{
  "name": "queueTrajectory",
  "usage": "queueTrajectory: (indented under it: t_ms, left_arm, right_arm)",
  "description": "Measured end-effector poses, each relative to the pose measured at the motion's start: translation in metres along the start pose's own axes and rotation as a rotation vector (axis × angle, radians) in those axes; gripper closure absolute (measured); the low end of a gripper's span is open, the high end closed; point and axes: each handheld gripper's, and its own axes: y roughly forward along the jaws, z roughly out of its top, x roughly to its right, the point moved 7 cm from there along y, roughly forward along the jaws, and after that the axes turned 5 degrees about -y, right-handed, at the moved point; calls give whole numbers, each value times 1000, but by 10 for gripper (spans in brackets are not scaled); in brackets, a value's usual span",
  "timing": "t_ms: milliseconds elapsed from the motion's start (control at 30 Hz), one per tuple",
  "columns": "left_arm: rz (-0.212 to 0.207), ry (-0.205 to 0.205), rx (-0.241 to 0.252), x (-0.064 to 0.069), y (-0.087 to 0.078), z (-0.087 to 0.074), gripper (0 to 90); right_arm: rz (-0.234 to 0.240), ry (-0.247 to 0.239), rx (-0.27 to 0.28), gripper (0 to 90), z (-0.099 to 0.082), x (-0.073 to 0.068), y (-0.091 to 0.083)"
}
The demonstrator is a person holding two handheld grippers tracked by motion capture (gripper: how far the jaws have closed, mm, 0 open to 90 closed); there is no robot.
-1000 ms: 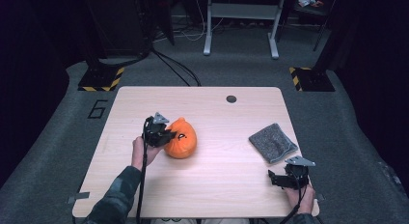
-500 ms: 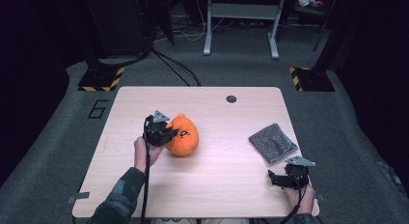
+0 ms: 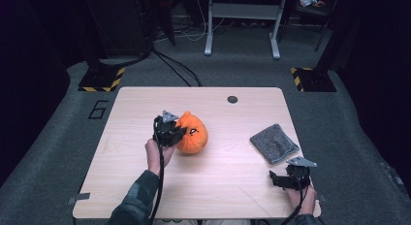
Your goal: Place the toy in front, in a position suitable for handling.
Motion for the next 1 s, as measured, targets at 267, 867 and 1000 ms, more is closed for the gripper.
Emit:
queueTrajectory:
  t_ms: [267, 867, 1000]
  left_arm:
    - [-4, -112, 29, 7, 7, -6, 801]
    - [-2, -33, -46, 0, 14, -26, 571]
    - [-49, 5, -45, -8, 7, -20, 494]
  right_arm:
    - [-2, 1, 3, 54, 0, 0, 0]
    - [-1, 0, 5, 53, 0, 0, 0]
    - [-1, 0, 4, 54, 0, 0, 0]
